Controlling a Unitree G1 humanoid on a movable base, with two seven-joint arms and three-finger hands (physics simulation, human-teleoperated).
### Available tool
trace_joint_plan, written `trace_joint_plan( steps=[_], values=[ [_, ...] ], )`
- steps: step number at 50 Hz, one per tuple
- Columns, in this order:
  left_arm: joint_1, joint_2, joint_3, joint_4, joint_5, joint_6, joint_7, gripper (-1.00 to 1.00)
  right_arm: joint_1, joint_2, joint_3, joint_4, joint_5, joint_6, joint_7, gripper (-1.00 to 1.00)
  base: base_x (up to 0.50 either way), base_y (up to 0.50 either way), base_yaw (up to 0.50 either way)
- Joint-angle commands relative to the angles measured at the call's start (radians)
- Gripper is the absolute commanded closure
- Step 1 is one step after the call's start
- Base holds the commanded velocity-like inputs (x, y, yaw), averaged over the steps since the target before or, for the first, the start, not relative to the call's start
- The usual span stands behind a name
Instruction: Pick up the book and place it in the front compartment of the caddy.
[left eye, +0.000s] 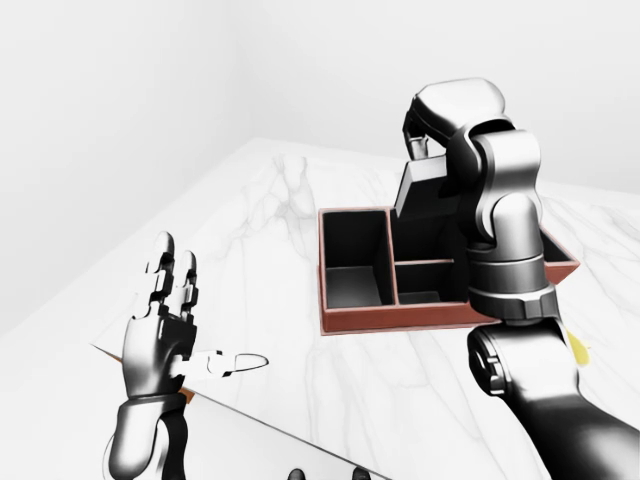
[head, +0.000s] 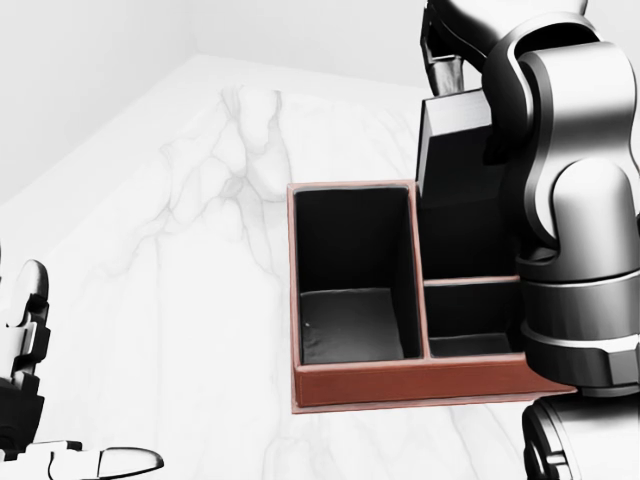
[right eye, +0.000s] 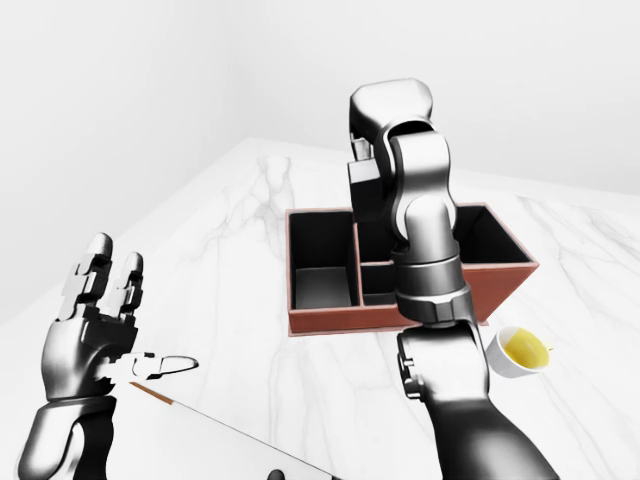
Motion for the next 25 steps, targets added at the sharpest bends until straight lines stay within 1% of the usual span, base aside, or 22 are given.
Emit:
trace_joint_plan(
  steps=[1, 25],
  values=[
    [-0.024, -0.003, -0.006, 0.058, 0.010, 0.000, 0.015, -1.00, -0.063, -0.013, -0.004, 0.099, 0.015, 0.000, 0.000, 1.00, 0.00, 0.00, 0.00],
    [-0.028, 0.000, -0.001, 0.059, 0.005, 0.000, 0.017, -1.00, -0.124, 0.002, 0.011, 0.104, 0.001, 0.000, 0.000, 1.00, 0.00, 0.00, 0.00]
  ],
)
